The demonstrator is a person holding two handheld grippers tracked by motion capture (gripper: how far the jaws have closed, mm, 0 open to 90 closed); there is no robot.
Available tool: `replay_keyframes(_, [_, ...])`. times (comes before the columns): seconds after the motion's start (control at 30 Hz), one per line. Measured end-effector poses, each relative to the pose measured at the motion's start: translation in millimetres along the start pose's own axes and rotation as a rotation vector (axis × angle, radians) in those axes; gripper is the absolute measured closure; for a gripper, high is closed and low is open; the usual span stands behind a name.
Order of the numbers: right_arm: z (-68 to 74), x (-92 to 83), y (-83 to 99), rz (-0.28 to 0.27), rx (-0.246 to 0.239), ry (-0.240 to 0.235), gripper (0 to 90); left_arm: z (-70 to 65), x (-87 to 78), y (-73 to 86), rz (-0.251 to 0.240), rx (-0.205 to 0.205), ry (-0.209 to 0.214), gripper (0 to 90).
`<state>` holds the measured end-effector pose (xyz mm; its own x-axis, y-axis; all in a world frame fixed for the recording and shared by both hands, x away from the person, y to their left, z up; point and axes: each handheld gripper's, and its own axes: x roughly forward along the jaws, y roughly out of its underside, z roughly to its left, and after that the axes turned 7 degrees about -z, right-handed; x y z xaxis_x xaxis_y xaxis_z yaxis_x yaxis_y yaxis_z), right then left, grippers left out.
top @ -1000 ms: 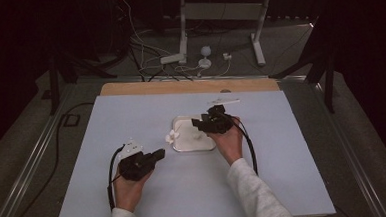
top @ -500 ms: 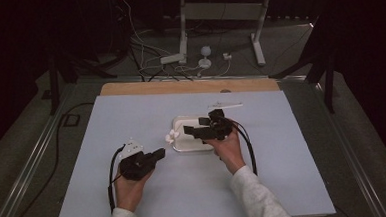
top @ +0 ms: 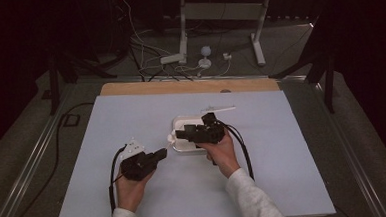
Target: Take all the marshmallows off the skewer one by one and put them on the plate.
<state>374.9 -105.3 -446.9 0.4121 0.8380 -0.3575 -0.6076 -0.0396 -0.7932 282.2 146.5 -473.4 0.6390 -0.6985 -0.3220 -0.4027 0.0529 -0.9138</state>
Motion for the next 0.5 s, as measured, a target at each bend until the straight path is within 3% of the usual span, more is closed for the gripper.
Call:
replay_keyframes(0.2, [-3.4,3.4,0.8,0.025,0.077,-0.073,56.1,-2.5,0.9,0.1,-0.012,0.014,0.020,89.8])
replay_keyframes(0.3, [-4.0,4.3,0.8,0.043,0.117,-0.123,67.0,-2.9,2.2,0.9,-0.011,0.019,0.032,89.8])
replay_keyframes(0.5, [-2.5,2.6,-0.9,0.044,0.132,-0.154,75.3,-3.3,2.6,1.3,-0.009,0.026,0.040,89.9])
